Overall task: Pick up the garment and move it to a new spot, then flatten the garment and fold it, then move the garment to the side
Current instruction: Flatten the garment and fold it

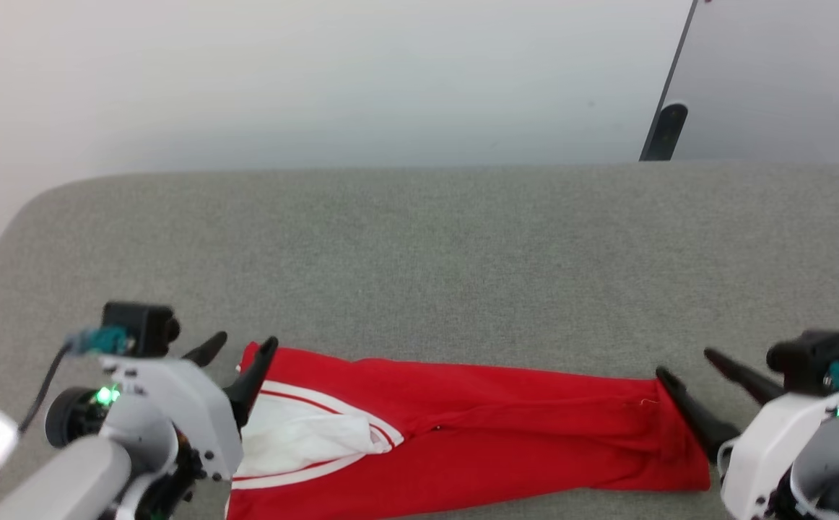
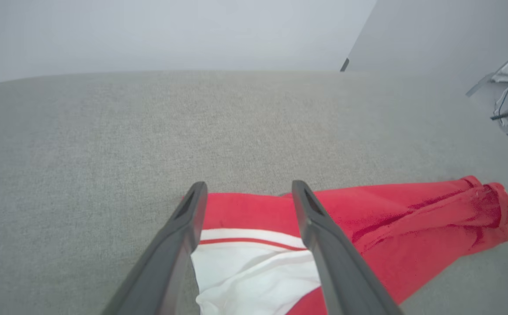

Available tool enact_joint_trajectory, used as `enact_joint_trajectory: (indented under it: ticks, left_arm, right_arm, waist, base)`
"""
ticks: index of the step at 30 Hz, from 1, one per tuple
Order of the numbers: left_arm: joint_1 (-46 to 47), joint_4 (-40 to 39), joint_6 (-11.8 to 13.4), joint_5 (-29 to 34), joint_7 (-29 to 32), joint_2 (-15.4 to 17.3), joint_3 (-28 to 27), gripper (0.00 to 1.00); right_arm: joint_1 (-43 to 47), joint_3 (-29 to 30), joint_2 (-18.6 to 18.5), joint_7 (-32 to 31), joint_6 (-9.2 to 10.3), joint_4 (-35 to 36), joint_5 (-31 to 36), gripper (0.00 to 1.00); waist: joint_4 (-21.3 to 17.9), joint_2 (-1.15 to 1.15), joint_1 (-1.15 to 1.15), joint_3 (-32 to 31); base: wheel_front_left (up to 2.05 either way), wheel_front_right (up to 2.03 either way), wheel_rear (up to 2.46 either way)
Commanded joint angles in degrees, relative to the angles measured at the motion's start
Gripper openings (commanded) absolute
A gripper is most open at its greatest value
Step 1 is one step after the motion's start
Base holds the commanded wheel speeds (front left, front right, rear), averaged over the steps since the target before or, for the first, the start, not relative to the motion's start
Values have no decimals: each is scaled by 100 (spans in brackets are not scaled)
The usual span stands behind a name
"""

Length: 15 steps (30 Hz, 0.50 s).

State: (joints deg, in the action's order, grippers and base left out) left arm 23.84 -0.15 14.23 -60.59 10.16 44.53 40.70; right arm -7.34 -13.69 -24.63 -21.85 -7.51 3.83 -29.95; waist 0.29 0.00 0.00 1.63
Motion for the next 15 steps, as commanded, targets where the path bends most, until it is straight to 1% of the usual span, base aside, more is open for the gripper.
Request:
enact_joint_trajectory:
  ticks: [1, 5, 8, 11, 13, 15]
  left_arm:
    - [-136, 51, -81, 60, -289, -60, -58, 100]
    - [-500, 321, -287, 334, -1409, -142, -205, 100]
    - [-745, 595, -360, 454, -2112, -246, -323, 100]
    - [-949, 819, -457, 606, -2435, -398, -445, 100]
    - [-1145, 964, -487, 678, -2510, -536, -688, 100]
    - [-1283, 953, -550, 978, -2526, -725, -1081, 100]
  right_arm:
    - [117, 26, 62, 91, 5, -77, 44, 100]
    - [284, 123, 163, 147, 5, -326, 2, 100]
    - [379, 240, 227, 45, 5, -438, -16, 100]
    - [461, 356, 260, -150, 5, -512, -38, 100]
    - [489, 438, 271, -333, 5, -564, -69, 100]
    - [507, 546, 304, -540, 5, -599, -77, 100]
  waist:
    - [-39, 0, 0, -94]
    - [-29, 0, 0, -158]
    - [-3, 0, 0, -191]
    - [34, 0, 0, -203]
    - [60, 0, 0, -205]
    - [100, 0, 0, -196]
  base:
    - [0, 0, 0]
    - [0, 0, 0]
    - [0, 0, 0]
    - [0, 0, 0]
    - [0, 0, 0]
    - [0, 0, 0]
